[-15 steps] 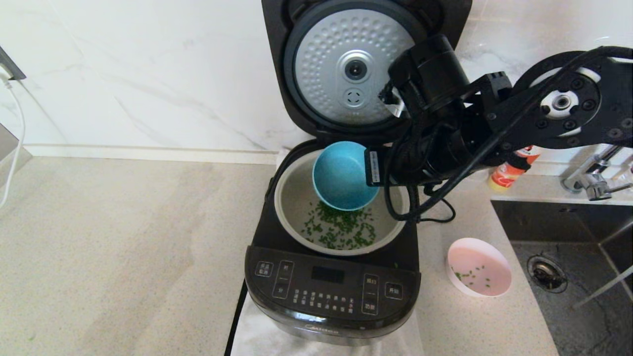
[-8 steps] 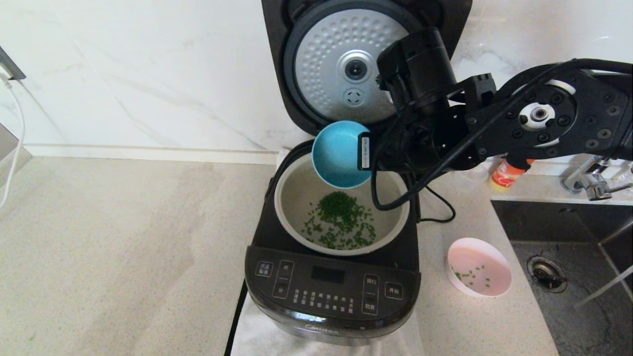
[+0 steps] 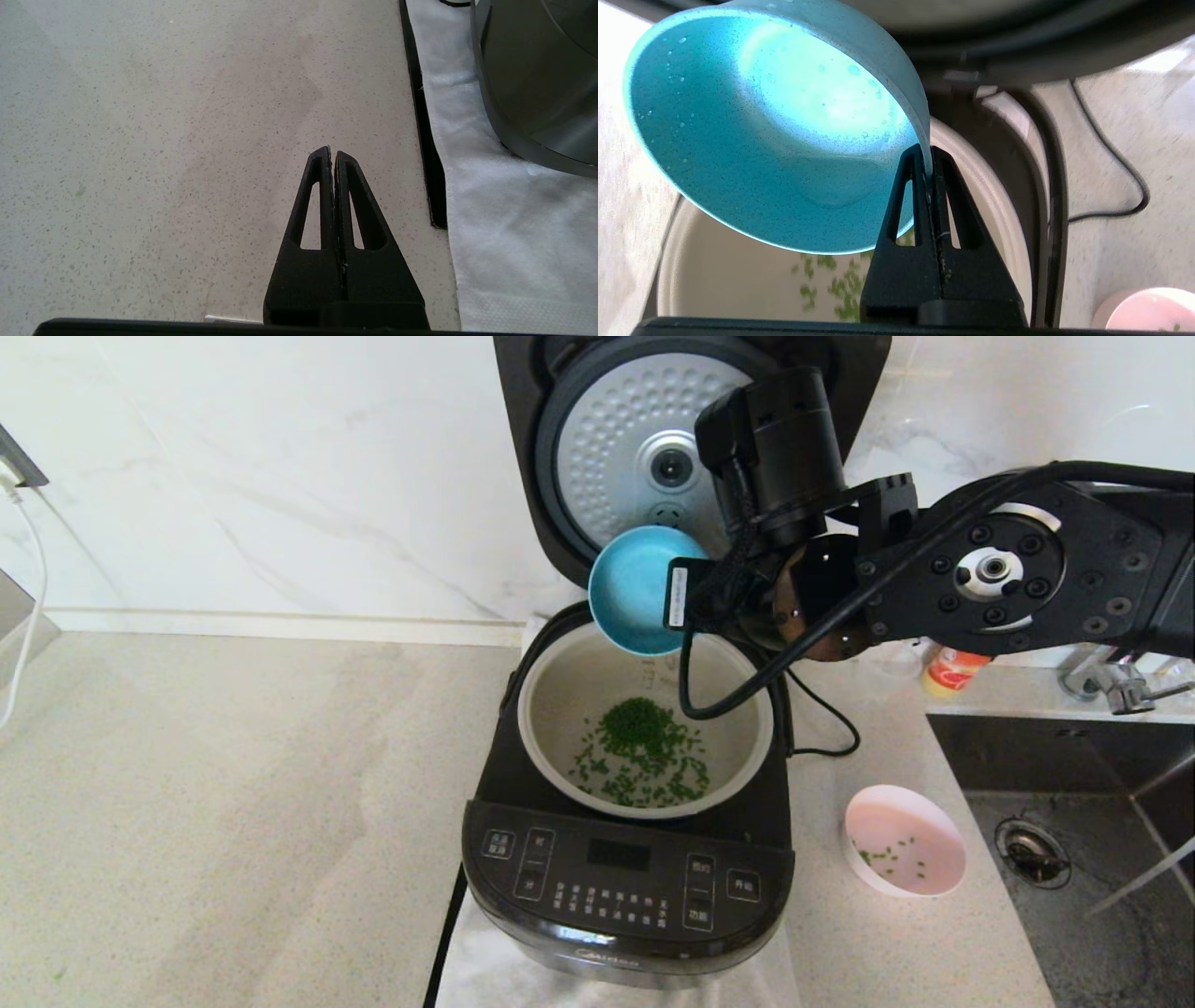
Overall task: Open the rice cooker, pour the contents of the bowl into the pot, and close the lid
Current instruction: Pour the water from the bowl into the rice cooker
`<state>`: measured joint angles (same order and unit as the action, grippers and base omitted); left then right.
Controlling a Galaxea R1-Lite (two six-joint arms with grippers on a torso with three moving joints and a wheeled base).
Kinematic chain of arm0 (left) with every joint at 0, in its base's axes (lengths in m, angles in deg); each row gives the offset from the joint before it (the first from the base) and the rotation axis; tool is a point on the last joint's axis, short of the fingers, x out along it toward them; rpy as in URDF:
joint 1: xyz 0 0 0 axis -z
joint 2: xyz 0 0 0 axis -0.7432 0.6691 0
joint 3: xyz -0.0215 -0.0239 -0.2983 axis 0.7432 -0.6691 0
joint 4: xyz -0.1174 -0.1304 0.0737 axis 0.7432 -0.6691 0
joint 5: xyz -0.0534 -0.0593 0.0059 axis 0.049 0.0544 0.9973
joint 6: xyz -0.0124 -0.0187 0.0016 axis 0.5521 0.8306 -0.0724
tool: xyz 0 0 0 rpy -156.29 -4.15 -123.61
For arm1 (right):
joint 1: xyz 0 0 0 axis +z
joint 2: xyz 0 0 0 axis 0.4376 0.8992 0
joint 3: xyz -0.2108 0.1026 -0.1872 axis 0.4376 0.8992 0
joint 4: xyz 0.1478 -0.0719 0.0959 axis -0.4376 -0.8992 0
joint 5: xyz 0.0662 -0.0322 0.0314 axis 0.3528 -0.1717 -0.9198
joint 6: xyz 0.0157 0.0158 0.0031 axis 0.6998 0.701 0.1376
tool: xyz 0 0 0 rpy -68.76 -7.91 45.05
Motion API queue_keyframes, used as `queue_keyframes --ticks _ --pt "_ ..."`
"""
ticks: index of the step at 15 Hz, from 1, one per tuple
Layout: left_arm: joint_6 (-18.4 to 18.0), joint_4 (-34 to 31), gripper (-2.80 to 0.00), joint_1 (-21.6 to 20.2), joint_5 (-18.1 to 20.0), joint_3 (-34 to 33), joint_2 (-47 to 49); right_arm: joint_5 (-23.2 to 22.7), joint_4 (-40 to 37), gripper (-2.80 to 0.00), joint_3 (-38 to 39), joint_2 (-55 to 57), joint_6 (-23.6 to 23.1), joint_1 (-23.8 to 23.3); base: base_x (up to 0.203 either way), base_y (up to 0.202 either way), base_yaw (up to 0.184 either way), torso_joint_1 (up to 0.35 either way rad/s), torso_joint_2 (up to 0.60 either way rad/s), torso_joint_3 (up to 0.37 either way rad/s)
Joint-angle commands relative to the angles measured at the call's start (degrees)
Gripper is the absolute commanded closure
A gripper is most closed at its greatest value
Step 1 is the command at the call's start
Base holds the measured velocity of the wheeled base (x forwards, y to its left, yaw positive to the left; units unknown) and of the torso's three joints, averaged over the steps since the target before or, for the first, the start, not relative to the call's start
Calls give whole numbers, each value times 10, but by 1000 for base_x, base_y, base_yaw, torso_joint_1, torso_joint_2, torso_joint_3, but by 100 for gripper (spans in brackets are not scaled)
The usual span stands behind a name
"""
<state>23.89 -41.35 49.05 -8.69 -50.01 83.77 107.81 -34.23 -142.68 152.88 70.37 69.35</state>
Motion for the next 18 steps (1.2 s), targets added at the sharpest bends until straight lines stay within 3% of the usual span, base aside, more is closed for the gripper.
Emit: queue_keyframes --ticks 1,4,7,11,15,18 --pt "0 0 0 0 0 -5 0 15 32 0 2 2 -17 6 0 0 0 0 0 0" --pt "0 0 0 0 0 -5 0 35 97 0 5 12 -53 5 0 0 0 0 0 0" --pt "0 0 0 0 0 -5 0 47 142 0 15 16 -55 -1 0 0 0 0 0 0" --pt "0 0 0 0 0 -5 0 59 265 0 101 9 -79 -4 0 0 0 0 0 0" --pt "0 0 0 0 0 -5 0 70 437 0 196 -8 -164 3 0 0 0 0 0 0" --pt "0 0 0 0 0 -5 0 74 520 0 251 -12 -203 3 0 0 0 0 0 0"
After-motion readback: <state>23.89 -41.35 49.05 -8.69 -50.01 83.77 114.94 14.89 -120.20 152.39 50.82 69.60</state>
